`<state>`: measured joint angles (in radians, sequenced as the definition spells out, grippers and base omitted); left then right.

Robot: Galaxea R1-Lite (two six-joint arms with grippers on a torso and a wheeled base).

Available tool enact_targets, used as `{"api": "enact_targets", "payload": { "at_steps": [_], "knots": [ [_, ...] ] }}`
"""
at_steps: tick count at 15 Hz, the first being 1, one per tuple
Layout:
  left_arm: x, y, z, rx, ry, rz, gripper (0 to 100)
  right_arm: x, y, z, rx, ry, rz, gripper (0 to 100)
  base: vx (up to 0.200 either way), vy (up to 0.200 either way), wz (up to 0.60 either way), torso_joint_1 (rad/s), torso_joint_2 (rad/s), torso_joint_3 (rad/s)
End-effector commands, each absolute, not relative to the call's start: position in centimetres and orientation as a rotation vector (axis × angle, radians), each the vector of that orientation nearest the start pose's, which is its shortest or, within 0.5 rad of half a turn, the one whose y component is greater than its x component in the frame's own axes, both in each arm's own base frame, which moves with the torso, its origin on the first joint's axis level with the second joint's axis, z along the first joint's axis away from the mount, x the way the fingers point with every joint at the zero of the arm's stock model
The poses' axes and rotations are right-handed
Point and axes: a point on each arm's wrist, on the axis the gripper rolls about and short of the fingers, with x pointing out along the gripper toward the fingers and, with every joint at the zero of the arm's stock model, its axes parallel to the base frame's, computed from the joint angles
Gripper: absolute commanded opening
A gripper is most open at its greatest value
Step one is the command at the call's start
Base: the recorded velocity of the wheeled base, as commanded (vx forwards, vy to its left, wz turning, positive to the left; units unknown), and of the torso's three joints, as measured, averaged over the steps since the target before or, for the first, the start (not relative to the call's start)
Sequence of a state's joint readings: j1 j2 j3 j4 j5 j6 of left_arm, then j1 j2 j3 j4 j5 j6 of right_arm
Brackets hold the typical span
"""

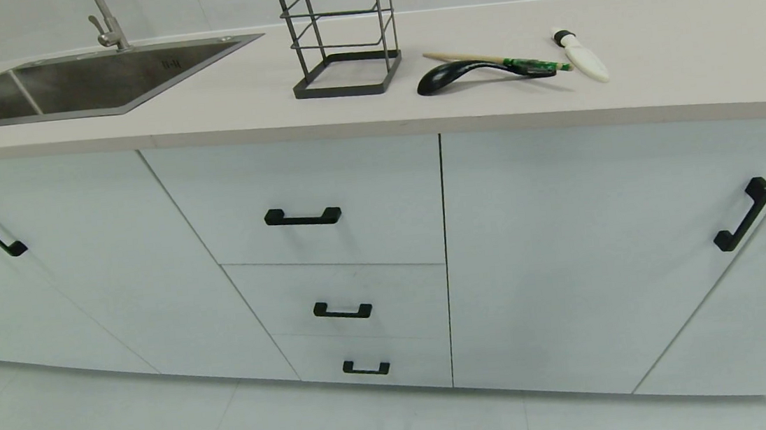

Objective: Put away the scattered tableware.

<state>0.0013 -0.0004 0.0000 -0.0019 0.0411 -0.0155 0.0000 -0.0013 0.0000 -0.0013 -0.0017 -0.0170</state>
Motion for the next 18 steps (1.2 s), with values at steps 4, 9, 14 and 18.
{"api": "enact_targets", "payload": {
  "at_steps": [4,9,14,18],
  "knots": [
    [-3.3,-0.2,11.4,-0.005,-0.209,-0.084,100,-2.3,0.0,7.6,-0.015,-0.002,-0.003,0,0.0,0.0,0.0,0.0,0.0,0.0],
    [0.8,-0.8,16.8,0.502,-0.026,-0.45,100,-2.3,0.0,7.6,-0.015,-0.002,-0.002,0,0.0,0.0,0.0,0.0,0.0,0.0],
    [5.8,-1.8,18.2,0.689,0.104,-0.604,100,-2.3,0.0,7.6,-0.015,-0.002,-0.002,0,0.0,0.0,0.0,0.0,0.0,0.0],
    [9.7,-2.7,17.8,0.898,0.186,-0.718,100,-2.3,0.0,7.6,-0.015,-0.002,-0.002,0,0.0,0.0,0.0,0.0,0.0,0.0]
  ]
}}
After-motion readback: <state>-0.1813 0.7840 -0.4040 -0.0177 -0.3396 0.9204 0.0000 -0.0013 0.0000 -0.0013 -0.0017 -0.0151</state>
